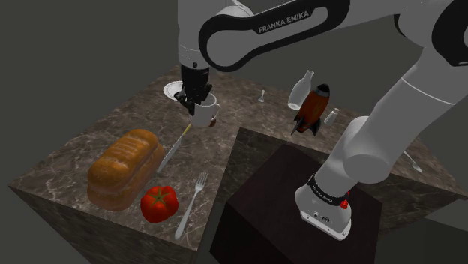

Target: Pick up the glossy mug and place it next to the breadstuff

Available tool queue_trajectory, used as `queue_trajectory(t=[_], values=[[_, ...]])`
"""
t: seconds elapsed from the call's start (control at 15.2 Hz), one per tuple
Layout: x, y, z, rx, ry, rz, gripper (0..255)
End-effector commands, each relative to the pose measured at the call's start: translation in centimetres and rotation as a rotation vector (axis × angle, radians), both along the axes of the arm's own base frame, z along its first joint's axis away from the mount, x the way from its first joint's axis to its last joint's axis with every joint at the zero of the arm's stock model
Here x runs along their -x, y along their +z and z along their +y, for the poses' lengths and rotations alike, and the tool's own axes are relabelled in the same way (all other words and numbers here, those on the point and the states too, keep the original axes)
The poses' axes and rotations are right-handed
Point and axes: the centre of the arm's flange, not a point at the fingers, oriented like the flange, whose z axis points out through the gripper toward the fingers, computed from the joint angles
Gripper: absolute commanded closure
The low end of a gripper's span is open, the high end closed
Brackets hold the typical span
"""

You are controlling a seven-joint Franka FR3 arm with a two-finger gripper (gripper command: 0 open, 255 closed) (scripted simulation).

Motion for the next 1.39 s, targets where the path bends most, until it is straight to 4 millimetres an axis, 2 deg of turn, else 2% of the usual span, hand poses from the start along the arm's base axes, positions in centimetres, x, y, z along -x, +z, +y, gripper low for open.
queue_trajectory(t=[0.0, 1.32], values=[[0.0, -1.0, 0.0, 0.0, 0.0, -0.001, 255], [0.0, -11.6, 0.0, 0.0, 0.0, -0.001, 255]])
